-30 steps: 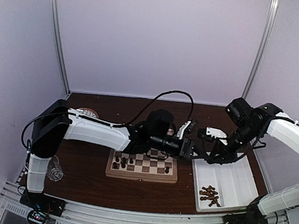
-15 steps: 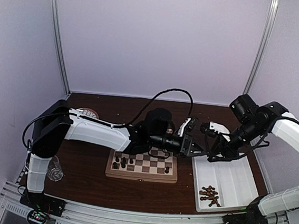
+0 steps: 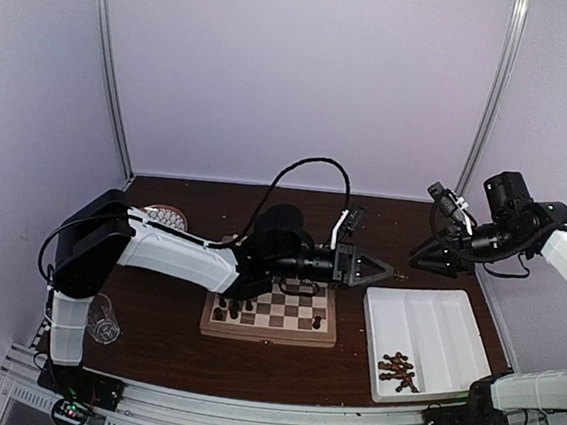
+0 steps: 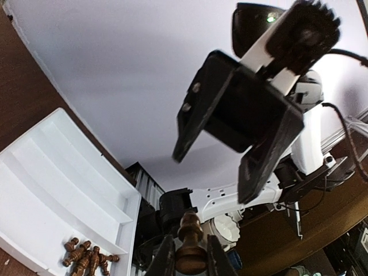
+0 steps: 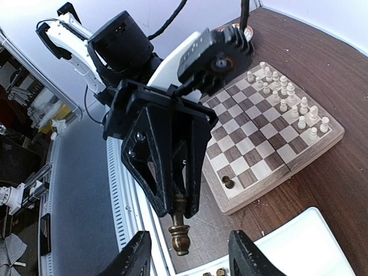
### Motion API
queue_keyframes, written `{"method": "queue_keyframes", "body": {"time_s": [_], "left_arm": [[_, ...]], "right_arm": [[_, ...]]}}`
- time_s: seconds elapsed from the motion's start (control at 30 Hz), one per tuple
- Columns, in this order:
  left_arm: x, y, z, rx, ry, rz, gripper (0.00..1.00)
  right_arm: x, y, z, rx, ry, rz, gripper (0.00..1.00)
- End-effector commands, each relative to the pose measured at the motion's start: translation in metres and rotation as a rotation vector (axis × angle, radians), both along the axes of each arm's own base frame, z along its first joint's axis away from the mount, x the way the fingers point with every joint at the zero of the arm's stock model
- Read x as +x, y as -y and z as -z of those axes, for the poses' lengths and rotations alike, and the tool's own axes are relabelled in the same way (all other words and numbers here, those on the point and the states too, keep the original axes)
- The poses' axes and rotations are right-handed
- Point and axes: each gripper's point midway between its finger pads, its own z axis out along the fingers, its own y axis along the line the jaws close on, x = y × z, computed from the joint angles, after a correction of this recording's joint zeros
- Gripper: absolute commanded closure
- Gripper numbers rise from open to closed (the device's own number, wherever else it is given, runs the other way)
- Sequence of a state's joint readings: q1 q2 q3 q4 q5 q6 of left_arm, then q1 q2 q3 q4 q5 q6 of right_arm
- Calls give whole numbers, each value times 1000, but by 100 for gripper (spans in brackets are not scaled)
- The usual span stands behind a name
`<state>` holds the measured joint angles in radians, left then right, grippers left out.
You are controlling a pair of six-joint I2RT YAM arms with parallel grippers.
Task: Set up the chess pieces on the board
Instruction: Pass from the left arm to the right
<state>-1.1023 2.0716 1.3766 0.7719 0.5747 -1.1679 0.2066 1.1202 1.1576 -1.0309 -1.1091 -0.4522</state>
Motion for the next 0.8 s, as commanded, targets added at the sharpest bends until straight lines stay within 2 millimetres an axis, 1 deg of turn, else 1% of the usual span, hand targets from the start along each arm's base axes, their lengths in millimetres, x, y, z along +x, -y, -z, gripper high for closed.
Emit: {"method": "queue_keyframes", "body": {"time_s": [0.0, 0.2, 0.4, 0.77], "left_arm": [[7, -17, -57, -193, 29, -39, 94], [11, -16, -58, -212, 18, -51, 94], [13, -13, -58, -231, -1, -48, 94], [16, -9, -50, -220, -22, -47, 94]], "right_arm": [[-6, -6, -6, 96, -40, -29, 50], [-13, -8, -4, 116, -63, -43, 47], [-13, -10, -3, 148, -97, -55, 52], [-7, -15, -13, 212, -126, -61, 59]]}}
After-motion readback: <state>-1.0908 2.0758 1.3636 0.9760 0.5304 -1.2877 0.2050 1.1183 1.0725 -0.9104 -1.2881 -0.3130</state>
